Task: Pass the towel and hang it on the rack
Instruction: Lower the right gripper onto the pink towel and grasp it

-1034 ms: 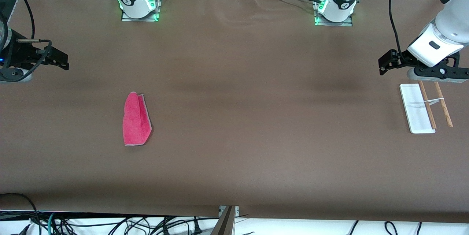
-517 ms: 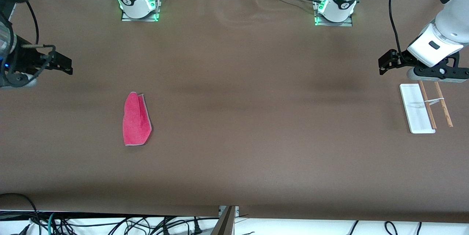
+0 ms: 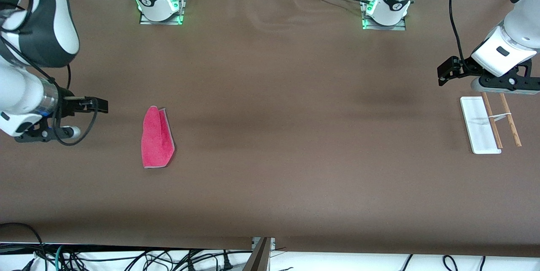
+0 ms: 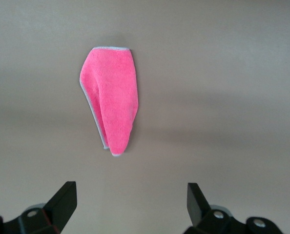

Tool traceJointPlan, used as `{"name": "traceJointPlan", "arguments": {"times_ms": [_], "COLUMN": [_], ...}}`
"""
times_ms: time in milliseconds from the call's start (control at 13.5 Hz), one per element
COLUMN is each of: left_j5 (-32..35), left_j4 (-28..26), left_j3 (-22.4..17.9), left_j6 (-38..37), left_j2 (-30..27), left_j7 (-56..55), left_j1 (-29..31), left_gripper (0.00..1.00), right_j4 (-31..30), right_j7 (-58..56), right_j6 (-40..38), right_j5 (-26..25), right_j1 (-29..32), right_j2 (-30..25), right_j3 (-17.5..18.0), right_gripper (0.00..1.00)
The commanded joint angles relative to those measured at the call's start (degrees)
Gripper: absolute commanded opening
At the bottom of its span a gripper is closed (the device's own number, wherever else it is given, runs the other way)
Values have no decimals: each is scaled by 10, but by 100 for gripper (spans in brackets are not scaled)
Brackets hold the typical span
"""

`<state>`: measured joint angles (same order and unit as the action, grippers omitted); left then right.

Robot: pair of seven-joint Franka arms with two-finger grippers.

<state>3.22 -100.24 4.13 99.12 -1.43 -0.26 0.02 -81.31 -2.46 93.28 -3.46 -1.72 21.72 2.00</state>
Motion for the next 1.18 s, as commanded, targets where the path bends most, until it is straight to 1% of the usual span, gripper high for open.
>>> {"name": "traceJointPlan", "arguments": {"times_ms": [0, 148, 295, 517, 886, 1108], "left_j5": [-16, -16, -16, -16, -16, -16], "left_j4": [15, 15, 15, 15, 18, 18], "left_j3": [0, 1, 0, 1, 1, 4], "left_j6": [-13, -13, -13, -13, -13, -13], "left_j2": [5, 5, 5, 5, 11, 10], "left_j7": [6, 6, 5, 5, 5, 5], "left_j1": [4, 3, 3, 3, 3, 3], "left_gripper": [100, 100, 100, 100, 100, 100], "right_j4": [4, 2, -2, -6, -17, -60], "right_j7": [3, 3, 3, 3, -3, -4], "right_j6": [53, 87, 110, 135, 144, 186], "right_j5": [11, 13, 10, 7, 10, 10], "right_j1": [-2, -8, -30, -35, -29, -30], "right_j2": [58, 100, 121, 156, 196, 197], "right_j3": [3, 6, 5, 5, 5, 5], "right_gripper": [100, 100, 100, 100, 100, 100]}}
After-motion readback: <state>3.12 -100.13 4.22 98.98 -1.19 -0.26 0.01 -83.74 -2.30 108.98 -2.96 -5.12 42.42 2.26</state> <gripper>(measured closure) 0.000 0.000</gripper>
